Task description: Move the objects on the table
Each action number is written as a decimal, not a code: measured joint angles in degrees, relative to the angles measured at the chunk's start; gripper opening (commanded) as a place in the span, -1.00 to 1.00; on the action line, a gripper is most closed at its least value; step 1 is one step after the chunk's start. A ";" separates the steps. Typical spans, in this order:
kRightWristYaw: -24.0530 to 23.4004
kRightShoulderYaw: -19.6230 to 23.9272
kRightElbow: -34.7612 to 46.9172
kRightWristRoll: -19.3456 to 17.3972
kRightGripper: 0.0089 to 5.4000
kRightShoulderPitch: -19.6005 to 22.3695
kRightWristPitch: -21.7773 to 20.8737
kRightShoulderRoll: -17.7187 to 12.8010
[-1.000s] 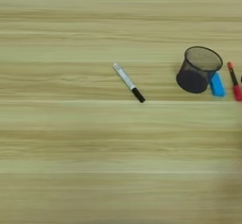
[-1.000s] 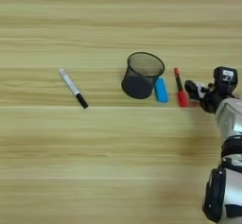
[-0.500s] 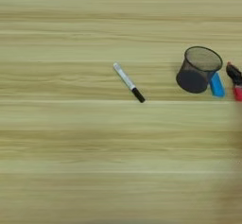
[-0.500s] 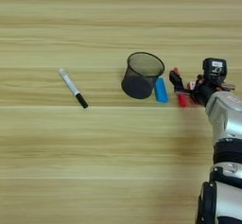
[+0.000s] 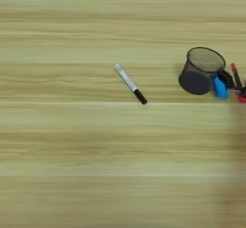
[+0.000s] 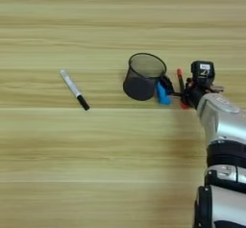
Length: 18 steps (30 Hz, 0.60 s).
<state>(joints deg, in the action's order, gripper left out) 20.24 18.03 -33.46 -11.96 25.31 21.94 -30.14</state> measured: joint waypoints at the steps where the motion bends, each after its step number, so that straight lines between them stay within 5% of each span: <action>1: -0.01 -0.15 0.00 0.04 0.98 0.01 0.00 0.25; 18: 0.07 -1.80 -2.82 1.21 0.98 1.51 -0.22 1.45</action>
<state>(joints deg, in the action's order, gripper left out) 20.31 16.22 -36.28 -10.74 26.82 21.72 -28.69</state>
